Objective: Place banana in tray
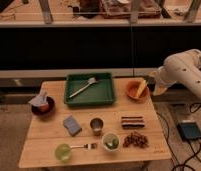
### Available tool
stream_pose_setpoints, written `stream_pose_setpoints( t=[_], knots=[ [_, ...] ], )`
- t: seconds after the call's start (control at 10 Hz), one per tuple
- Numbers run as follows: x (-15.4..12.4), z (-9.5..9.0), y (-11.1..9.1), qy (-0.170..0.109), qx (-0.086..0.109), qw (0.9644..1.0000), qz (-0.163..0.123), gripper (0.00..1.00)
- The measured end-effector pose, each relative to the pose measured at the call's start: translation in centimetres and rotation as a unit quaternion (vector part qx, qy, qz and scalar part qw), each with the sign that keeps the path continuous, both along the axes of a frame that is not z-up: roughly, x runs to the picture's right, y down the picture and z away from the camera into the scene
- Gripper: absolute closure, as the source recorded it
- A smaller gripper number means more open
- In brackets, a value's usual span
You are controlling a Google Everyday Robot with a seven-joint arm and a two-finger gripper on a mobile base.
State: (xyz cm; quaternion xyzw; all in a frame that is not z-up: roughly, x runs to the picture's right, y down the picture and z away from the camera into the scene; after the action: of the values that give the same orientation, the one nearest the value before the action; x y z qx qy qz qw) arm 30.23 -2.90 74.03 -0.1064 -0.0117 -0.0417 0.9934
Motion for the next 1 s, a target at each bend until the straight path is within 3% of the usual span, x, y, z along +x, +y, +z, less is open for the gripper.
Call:
stream_pose_setpoints(
  t=[0.2, 0.4, 0.6, 0.7, 1.0],
  knots=[
    [0.6, 1.2, 0.2, -0.02, 0.018, 0.9981, -0.055, 0.35],
    [0.1, 3.2, 0.4, -0.063, 0.034, 0.9903, -0.119, 0.35],
    [-0.1, 4.3, 0.1, -0.09, 0.04, 0.9824, -0.159, 0.35],
    [-0.8, 4.9, -0.3, -0.096, 0.039, 0.9784, -0.179, 0.35],
    [-1.6, 6.8, -1.1, -0.059, 0.026, 0.9708, -0.231, 0.35]
  ],
)
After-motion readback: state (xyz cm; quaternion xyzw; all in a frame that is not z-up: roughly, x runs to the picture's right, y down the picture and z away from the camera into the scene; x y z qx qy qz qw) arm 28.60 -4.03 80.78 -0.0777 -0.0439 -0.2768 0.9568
